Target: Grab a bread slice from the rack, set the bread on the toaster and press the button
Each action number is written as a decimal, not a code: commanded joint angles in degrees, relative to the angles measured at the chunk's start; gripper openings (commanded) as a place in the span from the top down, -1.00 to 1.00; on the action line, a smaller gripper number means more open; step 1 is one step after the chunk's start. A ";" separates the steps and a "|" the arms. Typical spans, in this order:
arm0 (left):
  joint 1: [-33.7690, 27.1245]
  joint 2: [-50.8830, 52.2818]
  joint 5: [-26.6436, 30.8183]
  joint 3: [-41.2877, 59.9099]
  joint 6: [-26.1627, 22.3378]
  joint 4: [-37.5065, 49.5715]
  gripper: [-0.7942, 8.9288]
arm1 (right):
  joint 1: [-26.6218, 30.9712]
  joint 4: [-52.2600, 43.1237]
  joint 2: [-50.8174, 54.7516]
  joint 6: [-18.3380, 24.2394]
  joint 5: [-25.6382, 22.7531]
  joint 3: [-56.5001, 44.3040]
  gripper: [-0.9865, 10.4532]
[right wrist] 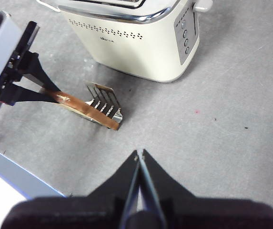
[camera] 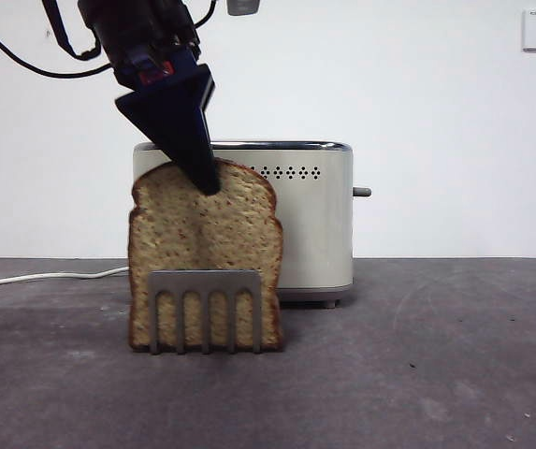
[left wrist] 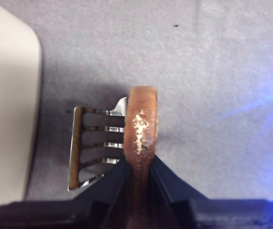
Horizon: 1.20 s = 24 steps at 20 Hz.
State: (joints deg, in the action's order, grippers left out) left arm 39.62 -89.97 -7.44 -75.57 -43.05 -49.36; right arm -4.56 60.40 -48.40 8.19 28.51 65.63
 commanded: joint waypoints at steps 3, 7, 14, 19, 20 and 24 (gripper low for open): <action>0.17 1.03 -0.13 -6.73 -0.50 -5.46 0.85 | -0.13 -0.24 0.02 0.31 0.07 0.15 0.85; 0.17 1.05 -0.09 -16.98 -0.48 -11.37 0.85 | -0.13 -0.24 0.02 0.31 0.07 0.15 0.85; 0.15 1.05 8.20 -32.96 -1.42 -10.49 0.85 | -0.13 -0.24 0.00 0.48 0.04 0.15 0.85; -1.22 0.70 11.89 -33.38 -7.43 -5.86 0.85 | -0.13 -0.04 -0.17 0.48 0.04 0.13 0.85; -1.42 0.44 11.78 -33.38 -8.52 -4.90 0.85 | -0.13 0.07 -0.35 0.48 0.04 0.15 0.85; -3.41 -1.03 11.45 -33.38 -11.65 -2.60 0.86 | -0.13 0.17 -0.50 0.48 0.04 0.13 0.85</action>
State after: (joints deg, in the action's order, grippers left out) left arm 36.53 -90.32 4.01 -109.08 -53.15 -52.56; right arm -4.56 60.53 -48.93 8.21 28.49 65.63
